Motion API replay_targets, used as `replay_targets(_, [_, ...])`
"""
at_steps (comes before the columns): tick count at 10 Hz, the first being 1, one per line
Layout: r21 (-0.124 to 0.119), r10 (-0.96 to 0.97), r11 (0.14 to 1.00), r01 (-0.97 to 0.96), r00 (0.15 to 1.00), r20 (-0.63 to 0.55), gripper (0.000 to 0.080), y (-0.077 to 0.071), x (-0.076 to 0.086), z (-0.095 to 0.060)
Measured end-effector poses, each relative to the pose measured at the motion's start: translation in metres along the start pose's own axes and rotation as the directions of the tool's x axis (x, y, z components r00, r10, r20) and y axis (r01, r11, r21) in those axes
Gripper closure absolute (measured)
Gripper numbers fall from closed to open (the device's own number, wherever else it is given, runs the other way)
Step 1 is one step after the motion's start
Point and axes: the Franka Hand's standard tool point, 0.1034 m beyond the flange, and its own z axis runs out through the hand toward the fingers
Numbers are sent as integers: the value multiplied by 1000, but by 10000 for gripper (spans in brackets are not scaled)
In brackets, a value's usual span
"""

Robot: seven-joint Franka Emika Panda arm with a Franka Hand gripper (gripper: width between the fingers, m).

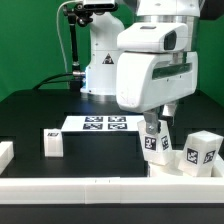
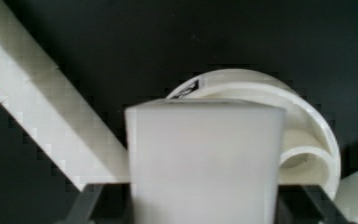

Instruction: Assemble stool

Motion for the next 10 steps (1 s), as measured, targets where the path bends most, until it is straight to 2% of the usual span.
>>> replay_targets(3, [0,39,999,-39,999,0,464,1,-1,0])
replay_targets(6, [1,217,976,-217,976,-1,462,1,-1,0])
replay_targets(8, [3,369,929,-369,929,-1,462,0,-1,1])
replay_targets(10, [-1,584,812,-584,812,-14,462,2,0,1])
